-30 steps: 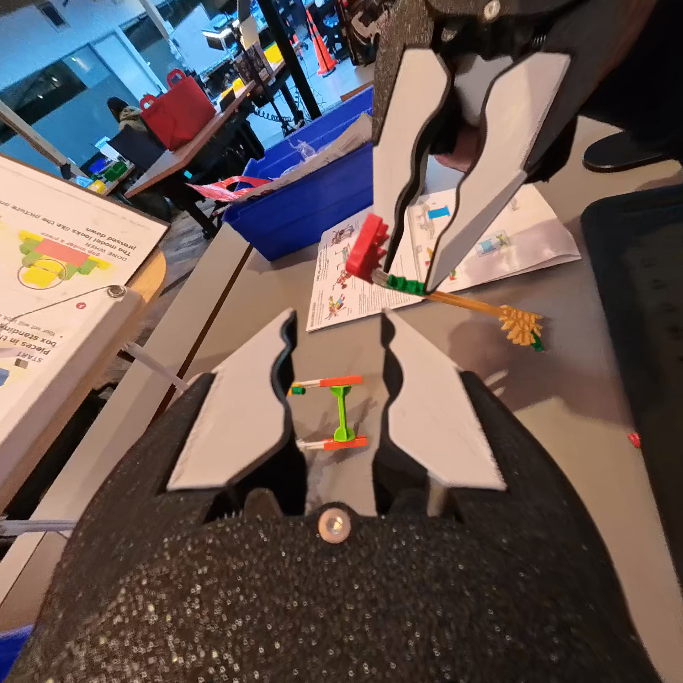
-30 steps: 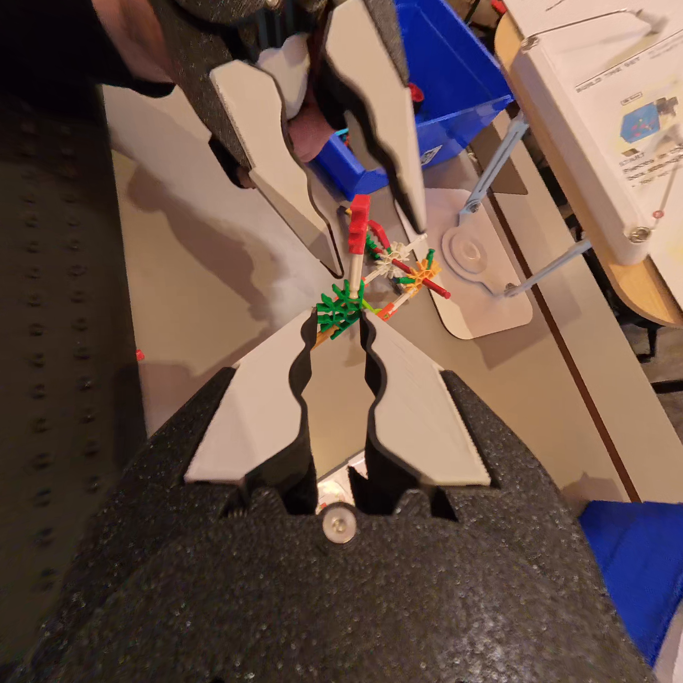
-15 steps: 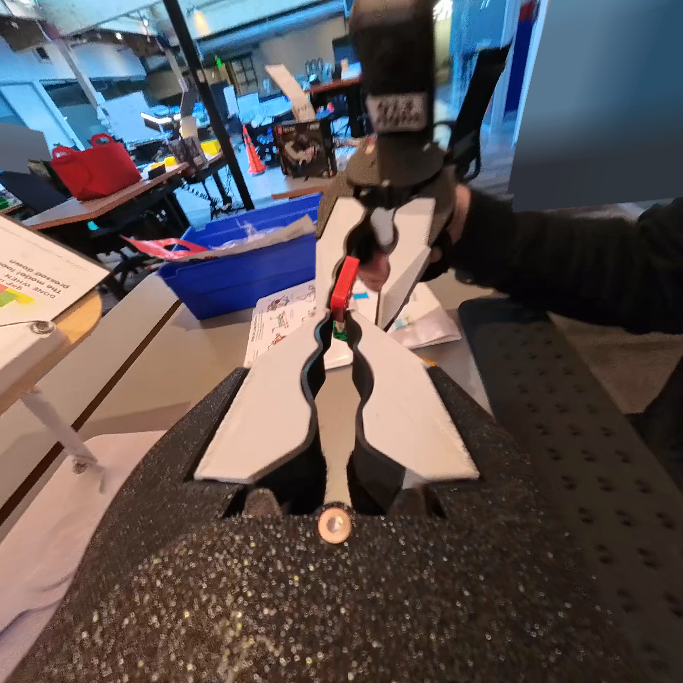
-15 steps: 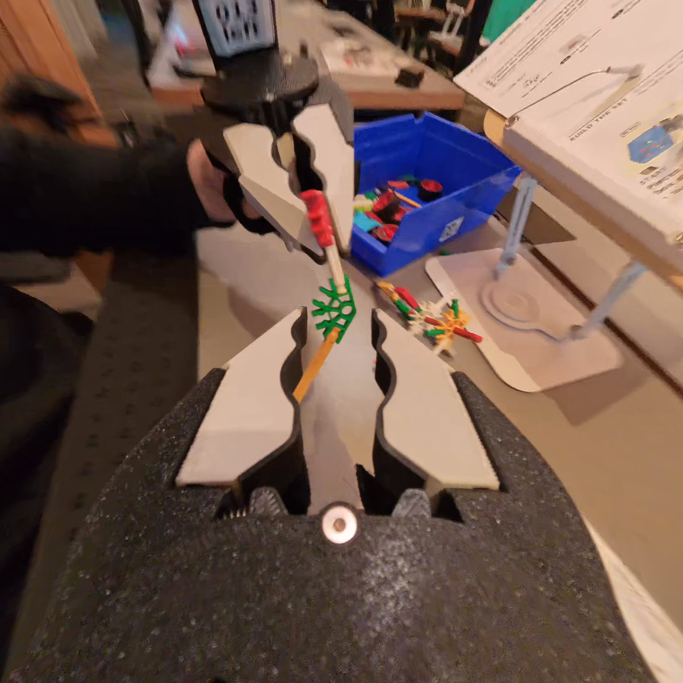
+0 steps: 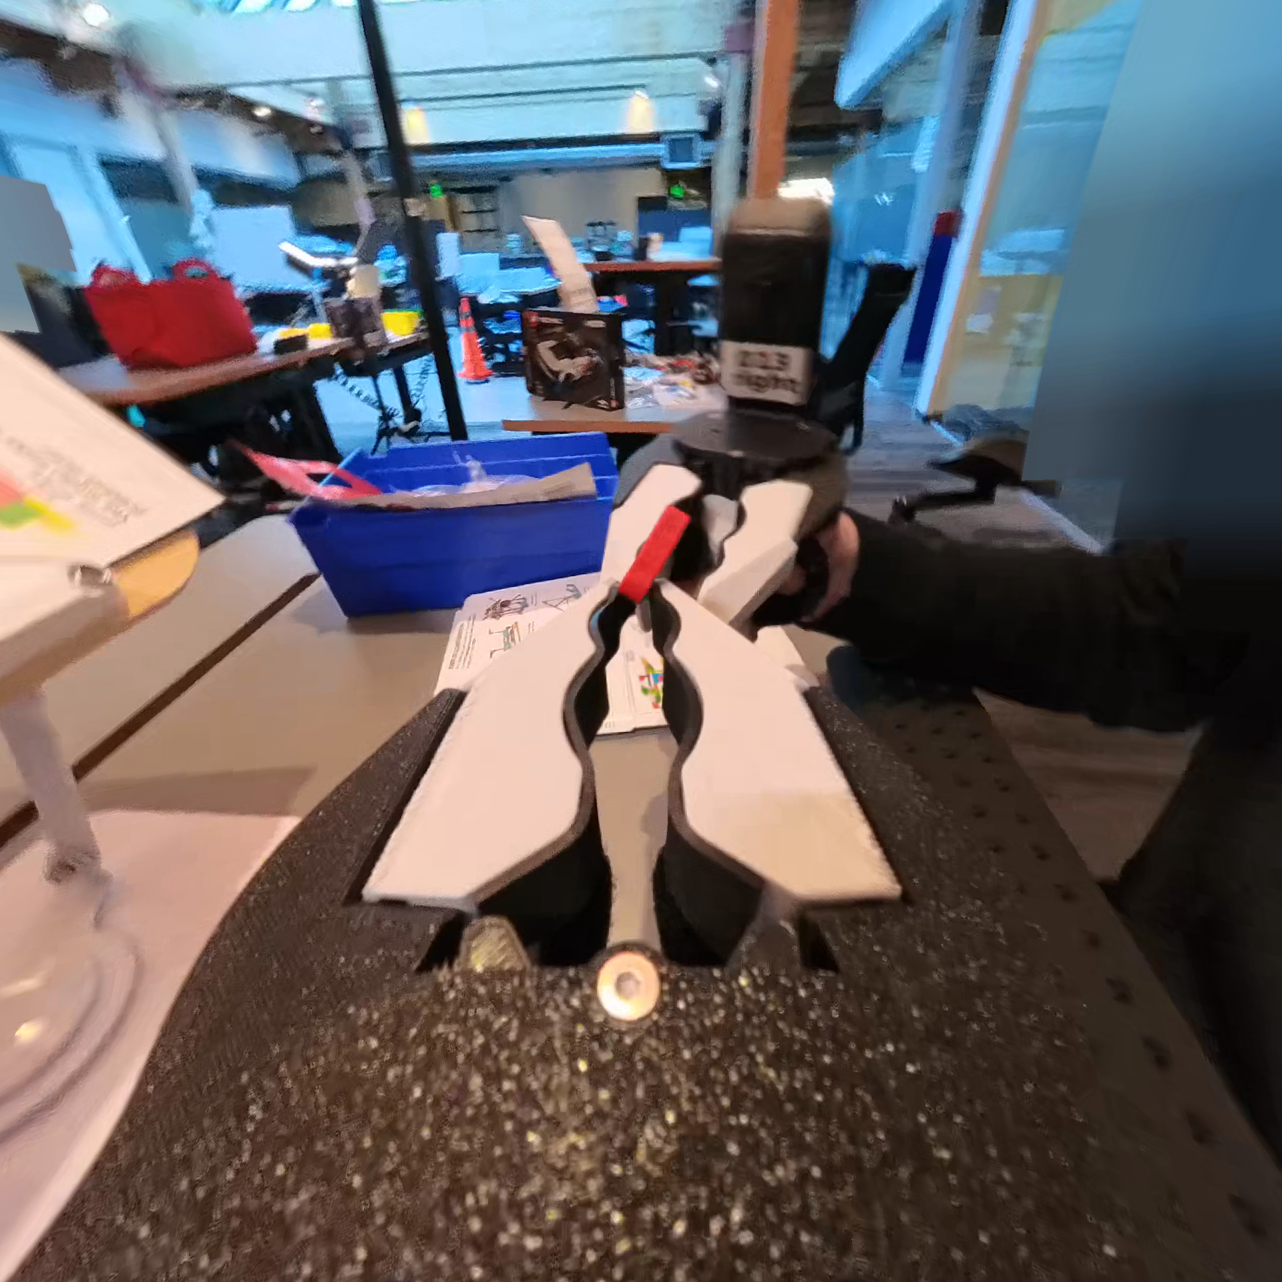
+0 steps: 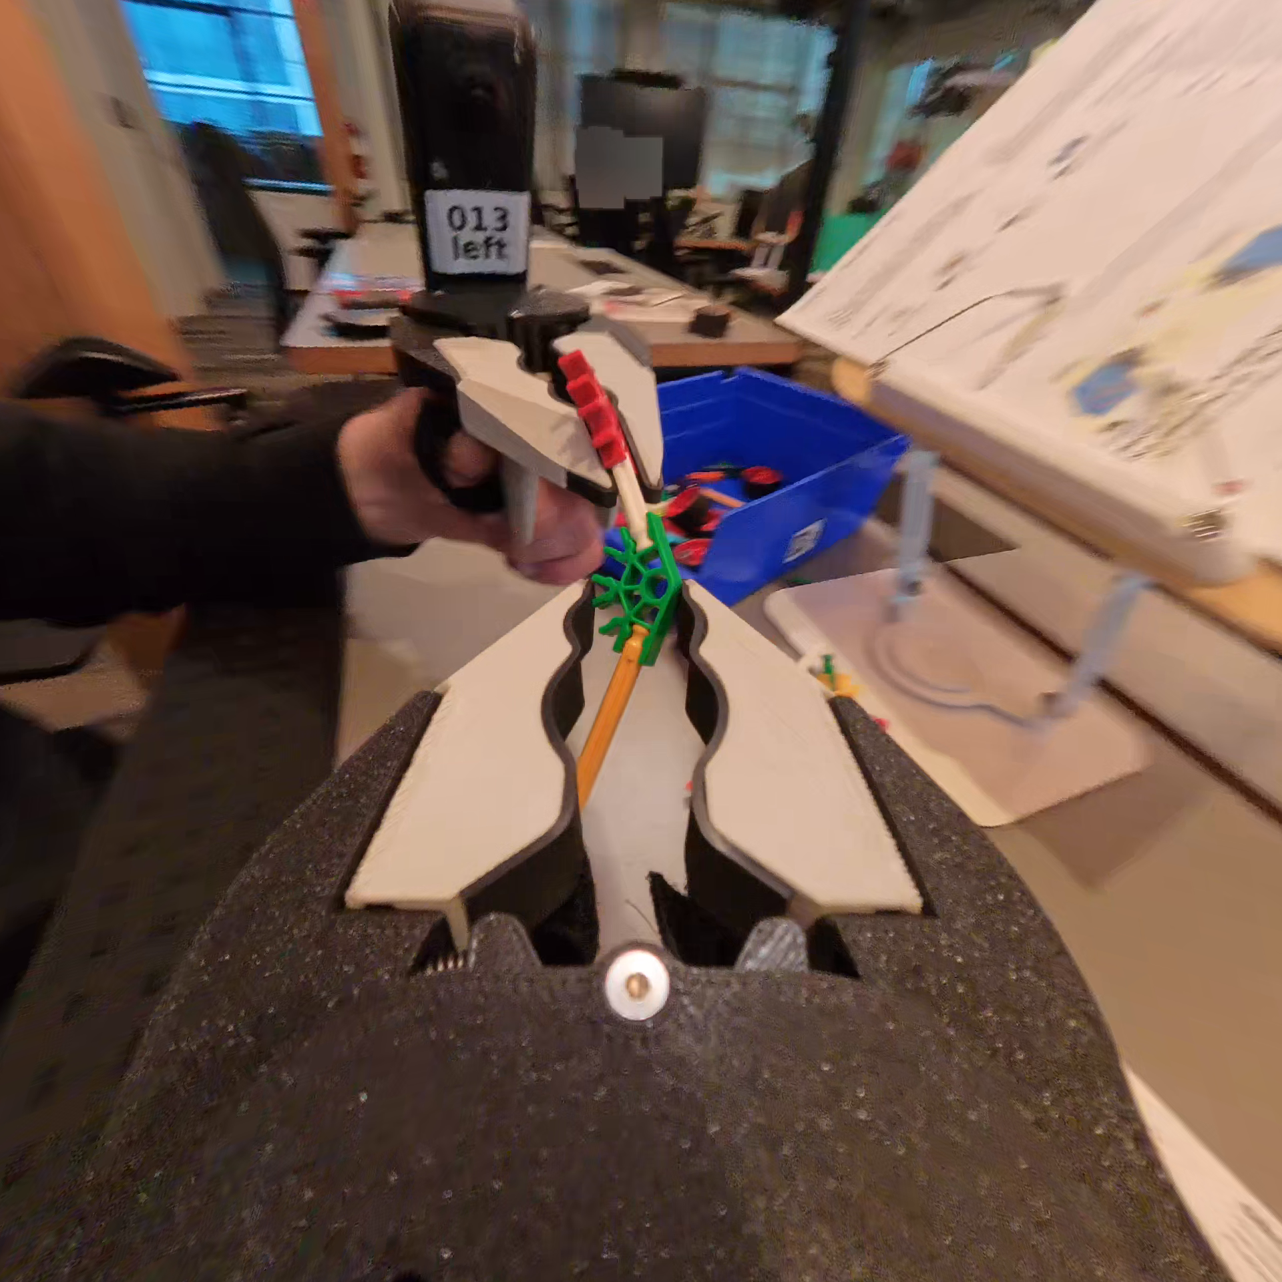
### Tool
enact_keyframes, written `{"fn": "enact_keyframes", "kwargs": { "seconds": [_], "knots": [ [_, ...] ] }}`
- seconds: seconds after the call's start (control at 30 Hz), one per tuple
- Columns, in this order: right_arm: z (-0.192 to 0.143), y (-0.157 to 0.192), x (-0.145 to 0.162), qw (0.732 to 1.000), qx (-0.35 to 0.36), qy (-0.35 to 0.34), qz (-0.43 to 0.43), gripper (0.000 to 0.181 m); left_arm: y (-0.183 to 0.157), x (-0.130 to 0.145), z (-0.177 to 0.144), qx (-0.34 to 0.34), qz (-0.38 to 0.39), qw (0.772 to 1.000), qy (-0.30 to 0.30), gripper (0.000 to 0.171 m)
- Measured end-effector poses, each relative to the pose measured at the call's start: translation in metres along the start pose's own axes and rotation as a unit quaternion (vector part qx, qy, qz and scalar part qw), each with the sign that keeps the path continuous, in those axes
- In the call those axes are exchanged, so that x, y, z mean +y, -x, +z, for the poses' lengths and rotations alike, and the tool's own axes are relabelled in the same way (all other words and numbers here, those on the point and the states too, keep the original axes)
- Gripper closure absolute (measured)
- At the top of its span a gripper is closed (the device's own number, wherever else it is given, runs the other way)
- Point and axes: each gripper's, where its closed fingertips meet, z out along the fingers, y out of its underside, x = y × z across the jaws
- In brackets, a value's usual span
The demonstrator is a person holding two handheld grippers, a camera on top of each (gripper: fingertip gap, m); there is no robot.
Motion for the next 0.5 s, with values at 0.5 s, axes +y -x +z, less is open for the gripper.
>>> {"fn": "enact_keyframes", "kwargs": {
  "seconds": [0.5],
  "knots": [
    [0.006, -0.015, 0.013, 0.993, 0.077, 0.052, -0.079, 0.160, 0.026, 0.004, -0.017, -0.106, 0.128, 0.985, 0.037, 0.136]
  ]
}}
